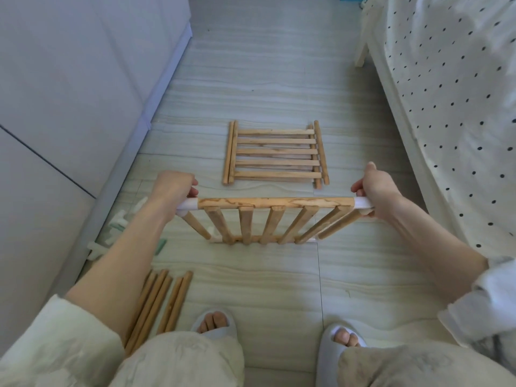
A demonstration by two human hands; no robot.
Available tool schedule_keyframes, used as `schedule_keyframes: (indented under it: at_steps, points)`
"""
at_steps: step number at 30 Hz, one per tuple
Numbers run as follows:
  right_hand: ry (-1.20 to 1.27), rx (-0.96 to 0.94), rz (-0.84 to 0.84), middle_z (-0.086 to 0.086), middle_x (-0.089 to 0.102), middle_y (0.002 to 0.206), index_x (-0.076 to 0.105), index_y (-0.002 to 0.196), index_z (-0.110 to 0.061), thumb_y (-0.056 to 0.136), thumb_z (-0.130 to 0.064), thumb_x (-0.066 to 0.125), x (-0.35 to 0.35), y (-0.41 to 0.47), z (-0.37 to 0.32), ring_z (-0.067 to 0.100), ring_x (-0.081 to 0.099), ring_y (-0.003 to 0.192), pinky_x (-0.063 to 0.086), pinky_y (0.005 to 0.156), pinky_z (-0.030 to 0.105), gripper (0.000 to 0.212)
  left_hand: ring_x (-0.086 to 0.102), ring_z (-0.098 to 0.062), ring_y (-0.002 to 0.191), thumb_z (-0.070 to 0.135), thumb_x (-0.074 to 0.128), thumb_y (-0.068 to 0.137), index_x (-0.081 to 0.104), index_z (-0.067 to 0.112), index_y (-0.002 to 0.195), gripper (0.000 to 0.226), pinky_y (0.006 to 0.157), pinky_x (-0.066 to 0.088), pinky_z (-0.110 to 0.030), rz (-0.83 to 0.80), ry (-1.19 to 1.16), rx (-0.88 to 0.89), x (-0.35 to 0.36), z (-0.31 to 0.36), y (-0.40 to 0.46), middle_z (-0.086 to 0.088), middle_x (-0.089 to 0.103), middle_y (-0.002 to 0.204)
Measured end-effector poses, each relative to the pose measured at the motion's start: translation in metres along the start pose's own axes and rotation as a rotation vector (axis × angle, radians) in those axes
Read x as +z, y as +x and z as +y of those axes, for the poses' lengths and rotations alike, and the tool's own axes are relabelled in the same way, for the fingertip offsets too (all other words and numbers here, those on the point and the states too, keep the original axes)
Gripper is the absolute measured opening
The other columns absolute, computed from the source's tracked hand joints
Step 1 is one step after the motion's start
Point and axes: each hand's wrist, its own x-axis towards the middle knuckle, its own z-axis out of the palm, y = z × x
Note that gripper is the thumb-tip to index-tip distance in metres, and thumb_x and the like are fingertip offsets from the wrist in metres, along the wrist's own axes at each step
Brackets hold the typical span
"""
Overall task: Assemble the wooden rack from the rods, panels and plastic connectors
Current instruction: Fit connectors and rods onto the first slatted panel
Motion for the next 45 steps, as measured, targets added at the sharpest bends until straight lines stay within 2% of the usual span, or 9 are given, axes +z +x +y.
schedule_keyframes:
  at_steps: [6,13,16,20,22,26,31,39,45]
  points:
    - [-0.039,-0.019,-0.016,0.01,0.059,0.085,0.061,0.083,-0.005,0.098,-0.041,0.027,-0.005,-0.016,0.017,0.031,0.055,0.091,0.047,0.085,0.045,0.052,0.056,-0.027,0.073,0.03,0.046,0.088,0.059,0.011,0.084,0.023,0.06,0.045,-0.033,-0.036,0.046,-0.075,-0.009,-0.015,-0.015,-0.007,0.063,0.087]
    - [0.107,0.122,-0.197,0.01,0.049,0.112,0.045,0.112,-0.006,0.096,-0.023,0.039,-0.018,-0.04,0.048,0.028,0.054,0.087,0.055,0.078,0.047,0.024,0.051,-0.031,0.102,0.026,0.045,0.094,0.039,0.008,0.135,0.045,0.095,0.04,-0.047,-0.207,-0.121,-0.219,-0.019,-0.047,-0.039,-0.009,0.043,0.127]
    - [0.201,0.277,-0.352,0.019,0.059,0.087,0.04,0.112,-0.005,0.094,-0.018,0.046,-0.033,-0.045,0.061,0.032,0.061,0.067,0.058,0.051,0.037,0.023,0.055,-0.034,0.087,0.019,0.049,0.094,0.041,-0.004,0.12,0.035,0.065,0.055,-0.043,-0.294,-0.221,-0.351,-0.023,-0.06,-0.046,-0.02,0.048,0.114]
    - [0.164,0.364,-0.432,0.018,0.057,0.086,0.042,0.101,-0.002,0.095,-0.011,0.041,-0.036,-0.036,0.087,0.029,0.058,0.074,0.05,0.061,0.038,0.011,0.052,-0.022,0.069,0.003,0.036,0.097,0.047,-0.007,0.101,0.015,0.047,0.05,-0.026,-0.373,-0.071,-0.403,-0.016,-0.086,-0.046,-0.016,0.052,0.083]
    - [0.091,0.349,-0.418,0.015,0.058,0.091,0.048,0.11,0.002,0.095,-0.003,0.036,-0.031,-0.032,0.098,0.023,0.057,0.077,0.045,0.066,0.034,0.02,0.055,-0.022,0.074,-0.006,0.03,0.096,0.045,-0.01,0.117,0.025,0.051,0.053,-0.027,-0.354,-0.083,-0.354,-0.01,-0.099,-0.044,-0.016,0.055,0.086]
    - [0.106,0.135,-0.438,0.01,0.053,0.119,0.046,0.125,-0.001,0.092,0.013,0.036,-0.026,-0.03,0.098,0.024,0.052,0.105,0.047,0.082,0.039,0.037,0.051,-0.028,0.119,-0.02,0.033,0.09,0.02,0.004,0.147,0.063,0.097,0.039,-0.035,-0.322,-0.14,-0.104,-0.011,-0.114,-0.04,-0.018,0.049,0.133]
    - [0.242,-0.079,-0.444,0.006,0.059,0.108,0.048,0.114,-0.006,0.079,0.022,0.038,-0.023,-0.03,0.082,0.024,0.051,0.101,0.046,0.083,0.04,0.046,0.05,-0.023,0.116,-0.02,0.042,0.087,0.012,0.032,0.148,0.086,0.079,0.043,-0.027,-0.29,-0.039,0.219,-0.027,-0.115,-0.035,-0.011,0.048,0.132]
    - [0.333,-0.301,-0.352,0.0,0.052,0.082,0.051,0.092,-0.017,0.092,-0.031,0.056,-0.008,-0.041,0.032,0.014,0.052,0.08,0.038,0.081,0.034,0.015,0.05,-0.023,0.11,-0.011,0.055,0.085,0.017,0.031,0.147,0.083,0.075,0.047,-0.022,-0.165,0.019,0.482,-0.034,-0.106,-0.032,-0.012,0.051,0.123]
    - [0.297,-0.334,-0.244,0.0,0.042,0.068,0.048,0.08,-0.016,0.087,-0.036,0.063,0.001,-0.038,0.04,0.013,0.039,0.063,0.035,0.066,0.027,0.026,0.054,-0.018,0.105,0.048,0.035,0.096,0.041,0.022,0.135,0.046,0.099,0.035,-0.042,-0.183,-0.633,0.358,-0.034,-0.076,-0.039,-0.001,0.055,0.107]
